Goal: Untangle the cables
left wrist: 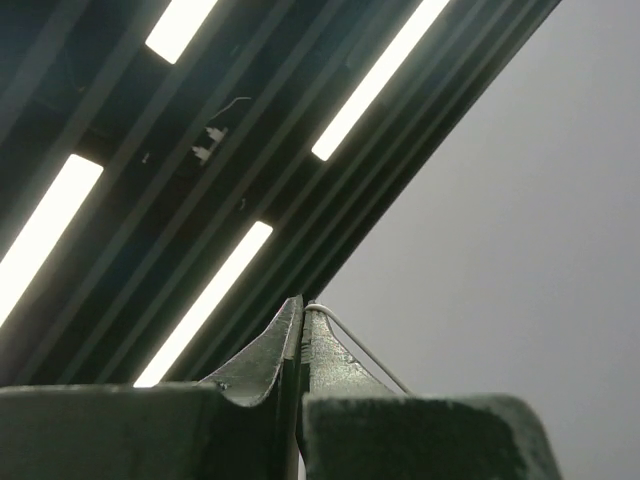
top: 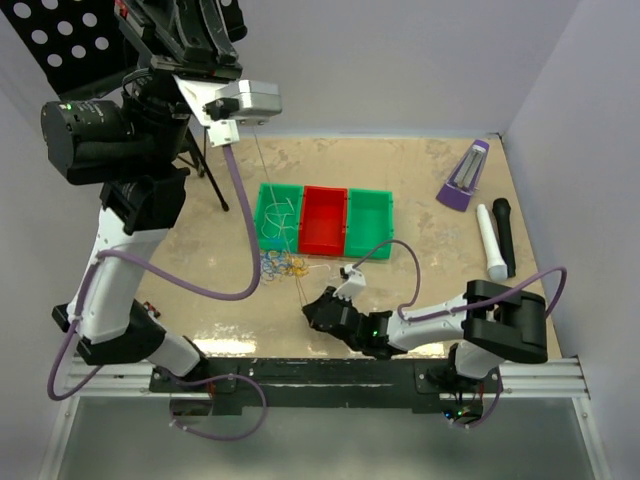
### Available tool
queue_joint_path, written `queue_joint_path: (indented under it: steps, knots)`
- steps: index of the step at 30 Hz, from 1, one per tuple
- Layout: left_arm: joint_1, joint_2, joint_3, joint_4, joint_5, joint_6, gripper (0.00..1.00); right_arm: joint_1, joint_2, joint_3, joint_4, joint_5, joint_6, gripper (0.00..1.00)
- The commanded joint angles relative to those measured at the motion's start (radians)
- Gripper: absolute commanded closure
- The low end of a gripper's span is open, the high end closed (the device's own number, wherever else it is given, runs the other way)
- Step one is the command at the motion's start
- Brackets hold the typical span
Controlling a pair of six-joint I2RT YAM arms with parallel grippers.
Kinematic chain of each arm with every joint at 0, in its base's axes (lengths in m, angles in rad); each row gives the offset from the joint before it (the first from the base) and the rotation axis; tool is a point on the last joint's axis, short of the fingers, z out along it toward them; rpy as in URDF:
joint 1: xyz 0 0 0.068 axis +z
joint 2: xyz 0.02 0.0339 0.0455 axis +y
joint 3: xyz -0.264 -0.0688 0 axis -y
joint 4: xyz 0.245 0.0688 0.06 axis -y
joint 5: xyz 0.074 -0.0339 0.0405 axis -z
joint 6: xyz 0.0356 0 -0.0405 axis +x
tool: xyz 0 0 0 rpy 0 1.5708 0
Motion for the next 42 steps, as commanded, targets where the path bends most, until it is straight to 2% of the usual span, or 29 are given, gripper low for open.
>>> queue_joint_path:
  steps: [1,5,7,10,14,16,18,20,23,27,31,37,42]
  knots:
    - [0.001,-0.066,0.078,0.307,0.049,0.155,1.0,-0.002,0.045,-0.062,-0.263,-0.024,0.022,1.0]
    - [0.001,-0.136,-0.04,0.321,0.022,0.088,1.0,0.0,0.027,-0.072,-0.277,-0.022,0.032,1.0]
    - [0.0,-0.216,-0.182,0.292,-0.009,0.001,1.0,0.001,-0.01,-0.077,-0.276,-0.007,0.015,1.0]
    - [0.001,-0.366,-0.475,0.151,0.0,-0.121,1.0,0.002,-0.114,-0.072,-0.291,0.039,-0.02,0.96]
    - [0.001,-0.517,-0.808,0.002,0.097,-0.213,1.0,0.001,-0.275,-0.039,-0.341,0.099,-0.077,0.77]
    - [0.001,-0.558,-0.899,-0.086,0.153,-0.254,1.0,0.003,-0.325,-0.019,-0.343,0.12,-0.111,0.59]
    - [0.001,-0.59,-0.974,-0.101,0.186,-0.315,1.0,0.002,-0.355,0.0,-0.387,0.13,-0.136,0.42]
    - [0.001,-0.603,-1.006,-0.142,0.222,-0.349,1.0,0.002,-0.377,0.013,-0.42,0.143,-0.158,0.34]
    - [0.001,-0.618,-1.049,-0.17,0.265,-0.385,1.0,0.003,-0.438,-0.003,-0.405,0.142,-0.221,0.3]
    - [0.001,-0.615,-1.062,-0.194,0.293,-0.423,1.0,0.005,-0.578,-0.095,-0.161,0.072,-0.451,0.28]
    - [0.0,-0.606,-1.062,-0.179,0.263,-0.483,1.0,0.005,-0.67,-0.149,0.068,0.013,-0.635,0.26]
    - [0.001,-0.577,-1.023,-0.171,0.206,-0.596,1.0,0.003,-0.519,-0.054,0.284,-0.07,-0.824,0.24]
    - [0.001,-0.564,-1.016,-0.182,0.189,-0.639,1.0,0.005,-0.35,0.076,0.405,-0.15,-0.896,0.25]
